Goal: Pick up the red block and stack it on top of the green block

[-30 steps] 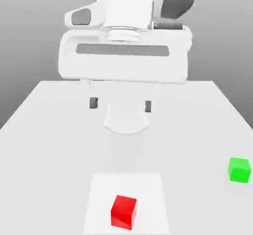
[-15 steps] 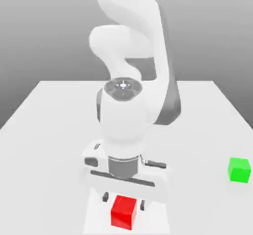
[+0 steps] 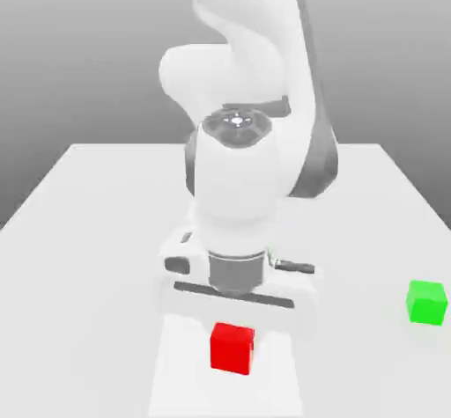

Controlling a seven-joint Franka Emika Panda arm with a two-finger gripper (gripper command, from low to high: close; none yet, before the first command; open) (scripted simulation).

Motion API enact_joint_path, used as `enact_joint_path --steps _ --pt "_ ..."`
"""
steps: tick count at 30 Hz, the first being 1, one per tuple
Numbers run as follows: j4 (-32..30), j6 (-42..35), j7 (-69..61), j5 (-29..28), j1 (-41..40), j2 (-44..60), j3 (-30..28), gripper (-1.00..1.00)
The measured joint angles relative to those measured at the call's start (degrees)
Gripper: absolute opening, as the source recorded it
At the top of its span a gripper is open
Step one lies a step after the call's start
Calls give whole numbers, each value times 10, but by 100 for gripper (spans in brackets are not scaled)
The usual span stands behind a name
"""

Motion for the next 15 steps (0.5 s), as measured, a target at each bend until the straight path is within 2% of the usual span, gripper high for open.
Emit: enact_joint_path --steps 11,15 --pt "-18 -36 18 -5 214 -51 161 -100" --pt "-15 16 66 -70 231 10 141 -100"
